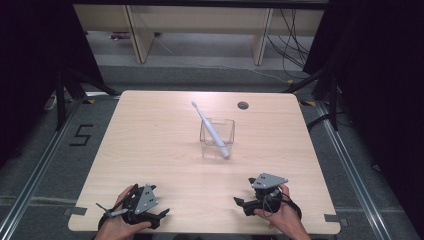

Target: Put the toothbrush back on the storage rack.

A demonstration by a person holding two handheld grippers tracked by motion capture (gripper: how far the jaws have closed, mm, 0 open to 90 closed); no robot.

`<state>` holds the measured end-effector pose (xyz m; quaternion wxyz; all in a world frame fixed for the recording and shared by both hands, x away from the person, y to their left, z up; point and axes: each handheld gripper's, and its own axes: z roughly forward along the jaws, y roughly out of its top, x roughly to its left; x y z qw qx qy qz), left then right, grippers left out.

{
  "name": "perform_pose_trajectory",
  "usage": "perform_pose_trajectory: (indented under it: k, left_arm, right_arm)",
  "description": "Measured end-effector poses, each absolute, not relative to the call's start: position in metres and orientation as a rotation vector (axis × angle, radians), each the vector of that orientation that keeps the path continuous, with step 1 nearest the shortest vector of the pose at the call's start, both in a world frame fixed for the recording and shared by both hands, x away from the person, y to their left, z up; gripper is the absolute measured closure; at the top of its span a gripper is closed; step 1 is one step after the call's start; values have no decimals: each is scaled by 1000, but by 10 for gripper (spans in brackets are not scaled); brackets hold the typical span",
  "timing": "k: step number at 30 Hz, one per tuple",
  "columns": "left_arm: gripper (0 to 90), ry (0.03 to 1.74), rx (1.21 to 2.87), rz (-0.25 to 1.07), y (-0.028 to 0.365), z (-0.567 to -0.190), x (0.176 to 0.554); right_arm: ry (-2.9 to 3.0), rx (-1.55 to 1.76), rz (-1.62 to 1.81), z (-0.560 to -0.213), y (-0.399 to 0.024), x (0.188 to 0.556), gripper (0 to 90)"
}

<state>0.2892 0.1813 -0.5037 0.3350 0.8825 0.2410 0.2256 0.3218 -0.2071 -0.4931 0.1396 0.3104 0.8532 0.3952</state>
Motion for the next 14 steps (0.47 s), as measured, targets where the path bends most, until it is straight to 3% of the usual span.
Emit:
perform_pose_trajectory:
  k: [14]
  left_arm:
    - [153,617,2307,596,181,-504,289]
  right_arm:
    - [2529,878,1097,-497,-206,318,163]
